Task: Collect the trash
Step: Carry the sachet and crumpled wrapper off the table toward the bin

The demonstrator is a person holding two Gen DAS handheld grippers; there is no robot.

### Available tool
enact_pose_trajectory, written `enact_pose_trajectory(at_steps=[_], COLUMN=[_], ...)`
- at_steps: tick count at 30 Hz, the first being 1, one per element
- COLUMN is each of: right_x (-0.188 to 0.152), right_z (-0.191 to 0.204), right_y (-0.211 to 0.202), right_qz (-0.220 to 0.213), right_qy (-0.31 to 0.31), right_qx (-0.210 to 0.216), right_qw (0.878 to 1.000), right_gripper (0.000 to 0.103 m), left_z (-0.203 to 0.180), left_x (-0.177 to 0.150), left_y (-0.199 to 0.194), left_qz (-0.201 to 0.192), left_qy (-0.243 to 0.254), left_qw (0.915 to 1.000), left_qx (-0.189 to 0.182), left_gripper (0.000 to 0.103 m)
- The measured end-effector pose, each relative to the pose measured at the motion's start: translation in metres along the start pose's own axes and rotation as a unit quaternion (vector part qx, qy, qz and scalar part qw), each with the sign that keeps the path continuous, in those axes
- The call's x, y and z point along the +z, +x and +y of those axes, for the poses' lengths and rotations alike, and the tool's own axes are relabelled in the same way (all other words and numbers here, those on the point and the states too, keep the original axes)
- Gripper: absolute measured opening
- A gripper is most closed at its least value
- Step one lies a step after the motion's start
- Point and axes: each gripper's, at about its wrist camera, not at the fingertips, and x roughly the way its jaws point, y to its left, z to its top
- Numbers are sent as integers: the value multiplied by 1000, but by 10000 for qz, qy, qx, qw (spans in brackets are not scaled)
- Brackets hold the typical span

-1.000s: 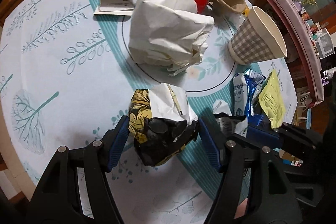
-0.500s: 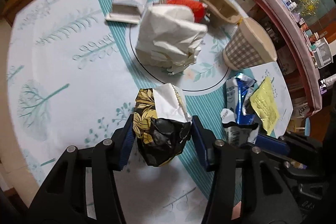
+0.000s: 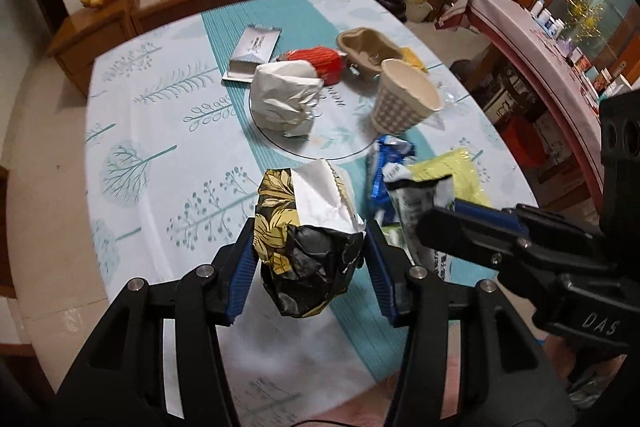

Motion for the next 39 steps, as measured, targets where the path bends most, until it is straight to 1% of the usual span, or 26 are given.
enact_pose_trajectory(at_steps=[4, 6, 10, 15, 17, 20, 24, 30, 34, 39], right_x=[-16, -29, -58, -102, -119, -150, -179, -214, -238, -269], right_z=[0, -7, -26, -56, -67, -84, -98, -118, -134, -162], right_y=[-46, -71, -114, -165, -176, -195, -204, -204, -191, -160], right_qz=[-27, -7, 120, 382, 493, 677, 802, 916, 1064, 1216], right_qy=[-398, -555, -665, -718, -639, -442, -210, 167, 448, 827], right_qx=[253, 337, 438, 495, 525, 563, 568, 471, 343, 60], right_qw=[9989, 9979, 9968, 9955, 9954, 9951, 9949, 9945, 9927, 9891], right_gripper=[20, 20, 20, 20, 20, 20, 20, 20, 20, 20], left_z=[-33, -50, -94, -148, -167, -193, -212, -227, -236, -240], left_x=[-24, -38, -74, -119, -136, -164, -194, -217, -229, -243], left_y=[-27, -36, -50, -57, -58, -58, -57, -55, -41, -7], left_qz=[-236, -338, -482, -412, -397, -257, -13, 118, 275, 468], left_qy=[-253, -412, -800, -1259, -1350, -1504, -1603, -1556, -1330, -1226], left_qw=[9992, 9982, 9946, 9899, 9884, 9861, 9847, 9853, 9877, 9892], left_qx=[200, 287, 443, 508, 563, 653, 684, 695, 775, 654], left_gripper=[48, 48, 48, 48, 48, 48, 48, 48, 48, 48])
